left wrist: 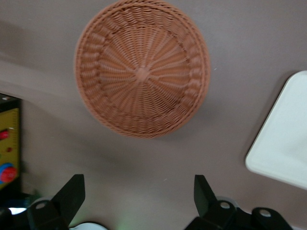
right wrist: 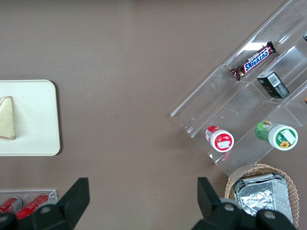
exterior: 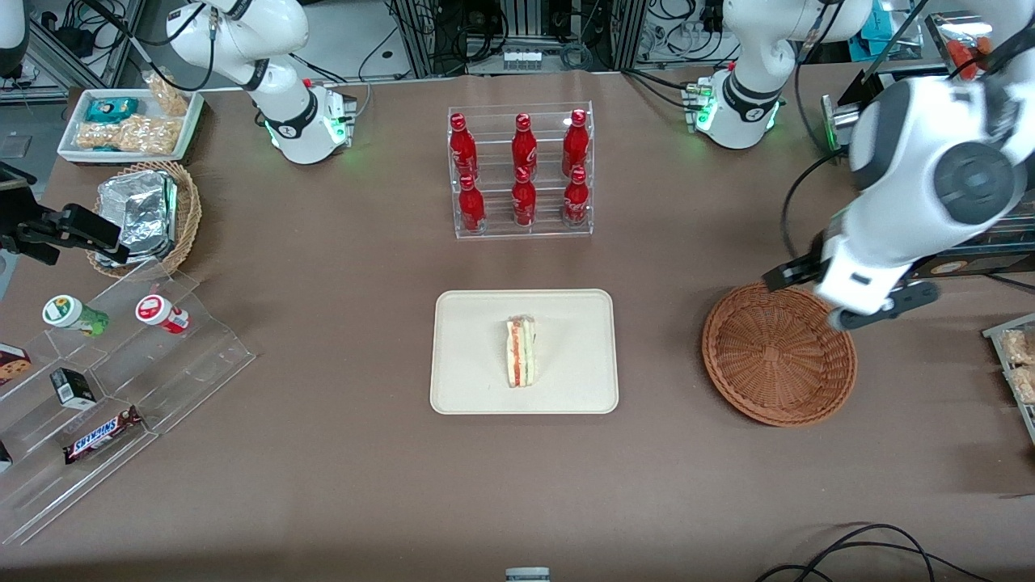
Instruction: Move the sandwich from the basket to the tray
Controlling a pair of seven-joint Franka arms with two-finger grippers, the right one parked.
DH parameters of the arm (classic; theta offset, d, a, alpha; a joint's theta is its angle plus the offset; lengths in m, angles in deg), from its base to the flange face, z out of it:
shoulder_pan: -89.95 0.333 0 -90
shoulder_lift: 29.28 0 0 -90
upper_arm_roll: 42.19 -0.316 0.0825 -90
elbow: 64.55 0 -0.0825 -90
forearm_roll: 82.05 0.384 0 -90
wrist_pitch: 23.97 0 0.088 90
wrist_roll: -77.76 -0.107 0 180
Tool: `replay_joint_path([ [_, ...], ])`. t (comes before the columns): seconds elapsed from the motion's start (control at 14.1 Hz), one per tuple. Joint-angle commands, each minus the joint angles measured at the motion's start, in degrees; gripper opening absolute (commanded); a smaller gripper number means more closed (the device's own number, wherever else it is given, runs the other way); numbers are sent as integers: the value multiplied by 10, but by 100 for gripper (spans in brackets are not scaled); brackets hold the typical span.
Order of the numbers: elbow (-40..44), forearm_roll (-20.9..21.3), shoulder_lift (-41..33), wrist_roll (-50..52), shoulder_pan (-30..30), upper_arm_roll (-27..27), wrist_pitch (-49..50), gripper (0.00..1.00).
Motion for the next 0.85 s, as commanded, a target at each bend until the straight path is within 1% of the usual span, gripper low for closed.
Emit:
replay_joint_path([
  [0.0,-22,-3,-45,-88,59,44,13,100],
  [0.07,-20,-5,-50,-126,73,51,12,100],
  [0.28,-3,-7,-51,-254,73,47,5,100],
  [0.35,2,-7,-51,-271,73,46,1,100],
  [0.57,8,-7,-59,-274,73,37,-34,100],
  [0.78,14,-8,-60,-273,72,37,-34,100],
])
